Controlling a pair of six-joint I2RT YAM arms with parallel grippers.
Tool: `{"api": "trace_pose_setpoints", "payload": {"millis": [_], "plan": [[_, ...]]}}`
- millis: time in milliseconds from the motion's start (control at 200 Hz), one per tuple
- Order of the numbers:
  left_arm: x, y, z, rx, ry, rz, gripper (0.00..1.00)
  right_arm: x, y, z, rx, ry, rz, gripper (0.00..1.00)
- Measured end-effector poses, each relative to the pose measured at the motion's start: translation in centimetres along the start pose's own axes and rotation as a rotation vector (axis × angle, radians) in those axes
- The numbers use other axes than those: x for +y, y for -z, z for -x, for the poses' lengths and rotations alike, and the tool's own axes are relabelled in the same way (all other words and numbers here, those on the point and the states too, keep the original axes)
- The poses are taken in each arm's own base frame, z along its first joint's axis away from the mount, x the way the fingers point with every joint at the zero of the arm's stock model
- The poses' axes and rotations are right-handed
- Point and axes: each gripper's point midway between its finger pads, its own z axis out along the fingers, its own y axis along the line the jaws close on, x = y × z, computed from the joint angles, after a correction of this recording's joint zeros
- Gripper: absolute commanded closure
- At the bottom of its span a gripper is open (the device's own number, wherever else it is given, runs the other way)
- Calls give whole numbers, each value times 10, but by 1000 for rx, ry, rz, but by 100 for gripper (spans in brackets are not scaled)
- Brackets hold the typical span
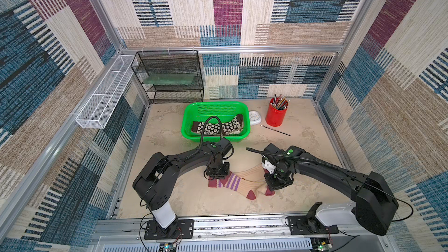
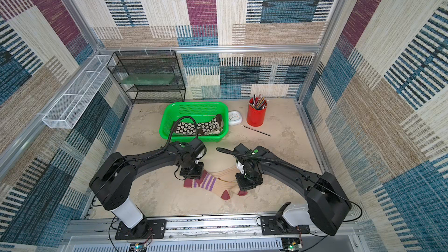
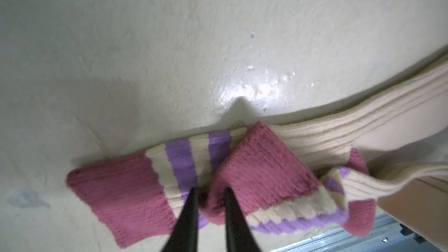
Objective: Place the socks together as a pair
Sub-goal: Pick up the sock at the center of the board, then place the sock in the sock.
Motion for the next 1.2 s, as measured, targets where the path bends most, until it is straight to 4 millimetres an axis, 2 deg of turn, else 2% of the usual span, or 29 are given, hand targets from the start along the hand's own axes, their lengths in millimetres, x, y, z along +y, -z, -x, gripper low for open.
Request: {"api": "trace_pose_setpoints", "payload": {"millis": [135, 245, 416, 531, 706, 926, 1197], "plan": [[-2, 6, 1, -14, -11, -11, 99, 0, 0, 0, -1, 0, 1, 100], [-7, 20, -1, -36, -18, -39, 100, 4, 6, 2, -19, 6, 17, 100], [-21, 68, -7, -136, -26, -150, 100, 18, 30, 10, -84, 21, 73, 100], [-23, 99, -17, -208, -16, -208, 100, 25, 49, 15, -130, 26, 107, 100], [-21, 123, -28, -262, 36, -260, 100, 20, 62, 21, -154, -7, 116, 100], [-11, 124, -33, -288, 79, -249, 100, 12, 59, 40, -131, -14, 95, 100], [-1, 105, -37, -293, 133, -232, 100, 3, 45, 62, -85, 6, 40, 98]]}}
